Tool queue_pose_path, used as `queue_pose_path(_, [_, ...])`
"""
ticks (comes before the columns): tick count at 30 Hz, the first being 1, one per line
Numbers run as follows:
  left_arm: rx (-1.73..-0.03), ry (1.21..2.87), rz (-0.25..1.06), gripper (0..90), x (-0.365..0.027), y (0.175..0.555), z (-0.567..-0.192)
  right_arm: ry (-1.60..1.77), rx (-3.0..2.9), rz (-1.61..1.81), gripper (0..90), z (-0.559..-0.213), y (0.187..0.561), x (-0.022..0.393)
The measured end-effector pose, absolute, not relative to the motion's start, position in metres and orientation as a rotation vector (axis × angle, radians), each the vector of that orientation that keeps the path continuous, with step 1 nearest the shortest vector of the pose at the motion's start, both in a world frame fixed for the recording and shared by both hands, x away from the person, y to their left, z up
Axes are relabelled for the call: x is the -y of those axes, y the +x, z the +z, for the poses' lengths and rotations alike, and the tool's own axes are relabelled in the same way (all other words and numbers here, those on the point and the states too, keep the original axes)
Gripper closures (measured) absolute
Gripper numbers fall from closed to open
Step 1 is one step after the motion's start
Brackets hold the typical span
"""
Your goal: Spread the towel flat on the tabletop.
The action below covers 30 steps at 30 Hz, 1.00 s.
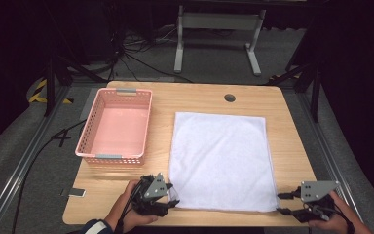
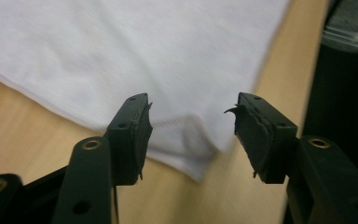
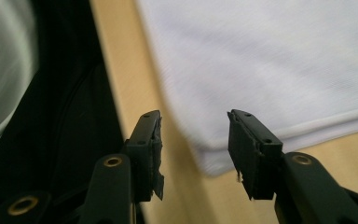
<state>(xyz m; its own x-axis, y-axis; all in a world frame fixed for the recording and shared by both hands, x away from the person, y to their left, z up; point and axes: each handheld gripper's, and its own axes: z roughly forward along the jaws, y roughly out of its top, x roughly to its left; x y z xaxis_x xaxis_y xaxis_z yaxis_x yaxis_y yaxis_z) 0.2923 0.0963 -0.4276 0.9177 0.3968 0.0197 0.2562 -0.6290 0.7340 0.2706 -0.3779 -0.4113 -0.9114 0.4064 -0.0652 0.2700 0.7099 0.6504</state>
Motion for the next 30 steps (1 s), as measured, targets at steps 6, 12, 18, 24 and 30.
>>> queue_pose_path(6, [-0.527,2.284,0.206,53.8,-0.069,0.354,-0.440,0.740,-2.603,1.022,58.8,-0.423,0.335,0.347])
queue_pose_path(12, [-0.503,2.358,0.180,62.5,-0.065,0.361,-0.462,0.743,-2.677,0.960,69.9,-0.448,0.354,0.337])
queue_pose_path(18, [-0.467,2.349,0.050,61.8,-0.067,0.336,-0.463,0.730,-2.750,0.973,70.7,-0.447,0.325,0.354])
queue_pose_path(24, [-0.406,2.374,0.057,45.3,-0.059,0.320,-0.449,0.665,-2.838,0.961,61.2,-0.444,0.291,0.367])
queue_pose_path(30, [-0.543,2.356,0.256,28.7,-0.042,0.368,-0.431,0.808,-2.631,0.997,49.3,-0.429,0.315,0.374])
